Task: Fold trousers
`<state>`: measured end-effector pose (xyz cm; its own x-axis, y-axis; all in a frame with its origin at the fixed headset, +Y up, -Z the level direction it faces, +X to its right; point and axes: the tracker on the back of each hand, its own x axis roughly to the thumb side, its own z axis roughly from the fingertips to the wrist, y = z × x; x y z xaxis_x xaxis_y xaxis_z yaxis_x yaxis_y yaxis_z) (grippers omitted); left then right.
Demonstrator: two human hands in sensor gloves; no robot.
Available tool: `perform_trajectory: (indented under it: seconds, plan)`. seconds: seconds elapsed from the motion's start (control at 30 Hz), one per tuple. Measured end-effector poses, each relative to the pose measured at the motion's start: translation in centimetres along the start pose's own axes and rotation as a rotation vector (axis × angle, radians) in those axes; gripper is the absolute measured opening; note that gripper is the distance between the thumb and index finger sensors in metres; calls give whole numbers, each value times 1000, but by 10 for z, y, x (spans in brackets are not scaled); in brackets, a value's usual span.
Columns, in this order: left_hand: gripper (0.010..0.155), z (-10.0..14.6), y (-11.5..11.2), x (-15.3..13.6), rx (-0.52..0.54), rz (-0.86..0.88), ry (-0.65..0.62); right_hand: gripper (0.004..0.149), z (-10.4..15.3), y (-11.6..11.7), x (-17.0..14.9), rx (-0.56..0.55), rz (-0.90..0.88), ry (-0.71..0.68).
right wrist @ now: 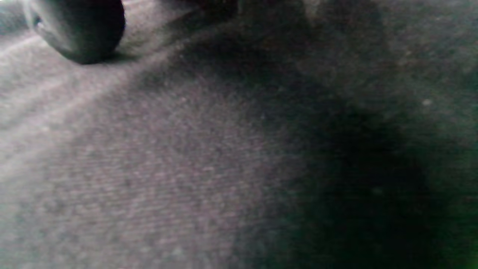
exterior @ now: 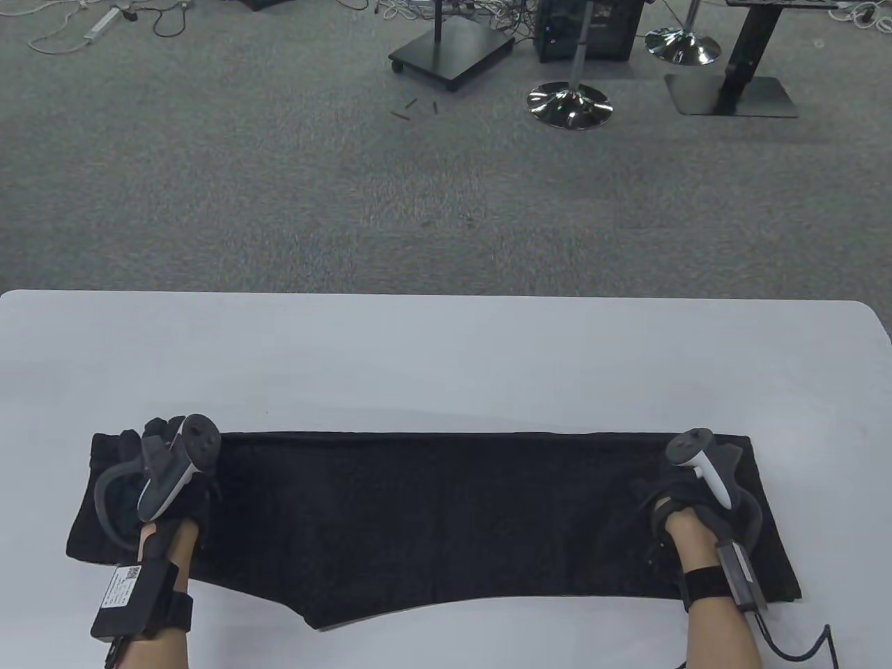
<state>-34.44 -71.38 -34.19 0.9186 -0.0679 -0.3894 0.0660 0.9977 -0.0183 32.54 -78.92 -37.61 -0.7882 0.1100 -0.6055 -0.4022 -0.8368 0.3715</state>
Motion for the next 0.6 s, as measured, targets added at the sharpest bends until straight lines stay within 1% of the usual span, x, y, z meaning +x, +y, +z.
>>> perform_trajectory:
  seconds: [0.03,0.07,0.2,0.27,0.33,0.43,0.6]
  plan:
    - [63,1,-2,1,-22,0,-8,76,0,0,0,0,-5,0]
    - [65,3,-5,3,-29,1,-17,76,-1,0,-1,0,-6,1]
    - [66,11,-14,17,-77,61,-69,76,0,0,-3,-40,3,14]
    - [65,17,-18,28,-115,115,-115,76,1,-1,-10,-65,-17,35]
    - [65,21,-20,38,-129,152,-147,77,3,-4,-17,-83,-36,61]
    - [66,29,-21,57,-156,186,-198,77,8,-14,-27,-97,-64,88]
    - [66,45,-14,86,-164,210,-293,78,12,-30,-46,-110,-129,156]
